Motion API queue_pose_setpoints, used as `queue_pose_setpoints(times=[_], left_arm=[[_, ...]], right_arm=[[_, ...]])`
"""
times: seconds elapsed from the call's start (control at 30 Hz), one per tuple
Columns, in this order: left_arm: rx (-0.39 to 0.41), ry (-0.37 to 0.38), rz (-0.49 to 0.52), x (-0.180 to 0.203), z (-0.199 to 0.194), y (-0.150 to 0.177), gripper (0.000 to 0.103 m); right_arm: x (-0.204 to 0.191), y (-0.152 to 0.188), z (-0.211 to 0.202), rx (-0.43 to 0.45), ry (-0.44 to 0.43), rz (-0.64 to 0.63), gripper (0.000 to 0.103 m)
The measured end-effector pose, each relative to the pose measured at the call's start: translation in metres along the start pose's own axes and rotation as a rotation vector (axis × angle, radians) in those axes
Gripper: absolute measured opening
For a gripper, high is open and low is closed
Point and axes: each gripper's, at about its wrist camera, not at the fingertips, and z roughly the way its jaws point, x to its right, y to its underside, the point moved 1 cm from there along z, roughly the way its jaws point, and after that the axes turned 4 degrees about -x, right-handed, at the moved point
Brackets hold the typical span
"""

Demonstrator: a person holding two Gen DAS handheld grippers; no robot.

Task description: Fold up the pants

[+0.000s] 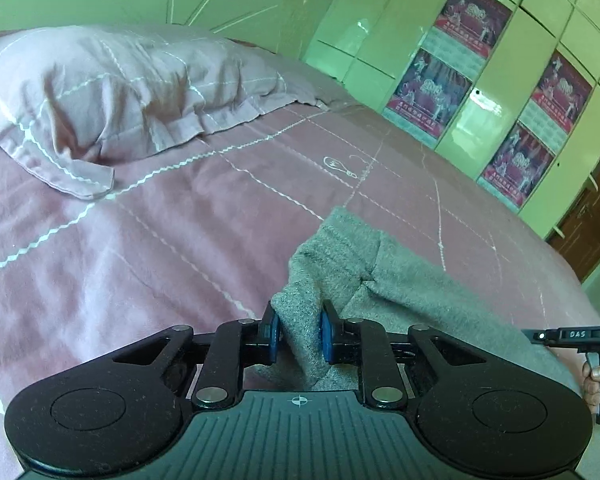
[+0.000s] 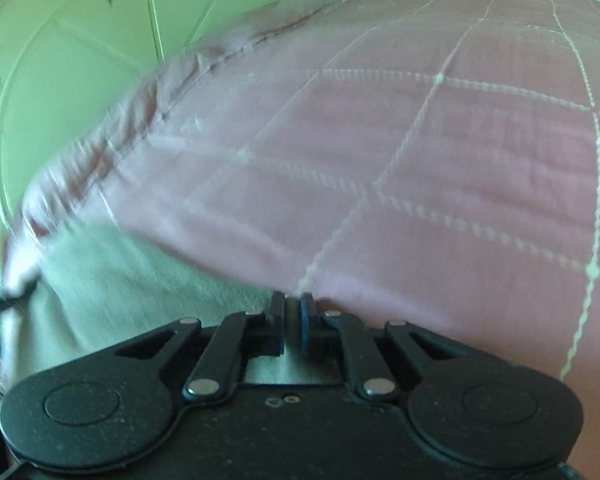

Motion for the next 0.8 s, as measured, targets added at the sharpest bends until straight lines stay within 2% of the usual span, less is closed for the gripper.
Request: queue_pose_setpoints(times=[0.1,0.17,0.23,0.3,0.33,0.37,0.43,0.47,0.57,0.63,0.7,0.73,0.8], left_arm=[[-0.015,0.004,-0.008,-0.002,-0.005,-0.005,0.027],[-0.008,-0.015,0.030,0.003,-0.013,-0.007,0.033],[0.030,-0.056,0.083,0.012,-0.031,-0.007,0.036],[0.073,-0.103,0.149,0.026,-0.051,-0.004,0.045],[0.097,-0.110,0.185,0.036,-0.057,-0.002,0.060],[0.117,-0.103,0.223,0.048,-0.061,0.002,0.076],[0.135,-0.058,0.317,0.081,-0.061,0.012,0.083],[0.128,-0.039,0.365,0.098,-0.056,0.018,0.083],[0.090,0.008,0.488,0.144,-0.036,0.040,0.083],[0.011,-0.039,0.524,0.159,-0.021,0.053,0.083],[-0.086,-0.121,0.568,0.155,-0.007,0.067,0.083],[-0.074,-0.094,0.554,0.146,-0.009,0.072,0.083],[-0.057,-0.076,0.555,0.132,-0.018,0.074,0.084]], right_arm=[[0.005,-0.001,-0.015,0.063,-0.016,0.101,0.006],[0.006,0.004,-0.050,0.181,0.010,0.119,0.008],[0.015,0.017,-0.095,0.261,0.014,0.145,0.009],[0.018,0.039,-0.142,0.325,0.102,0.120,0.015],[0.018,0.053,-0.161,0.340,0.161,0.110,0.016],[0.018,0.068,-0.176,0.346,0.209,0.111,0.016],[0.013,0.093,-0.190,0.361,0.268,0.126,0.017],[0.008,0.108,-0.192,0.368,0.293,0.143,0.019],[-0.009,0.134,-0.174,0.352,0.294,0.145,0.022],[-0.023,0.143,-0.152,0.308,0.295,0.112,0.022],[-0.027,0.150,-0.130,0.206,0.337,0.052,0.018],[-0.025,0.156,-0.128,0.188,0.388,0.027,0.015],[-0.006,0.167,-0.145,0.221,0.446,0.088,0.012]])
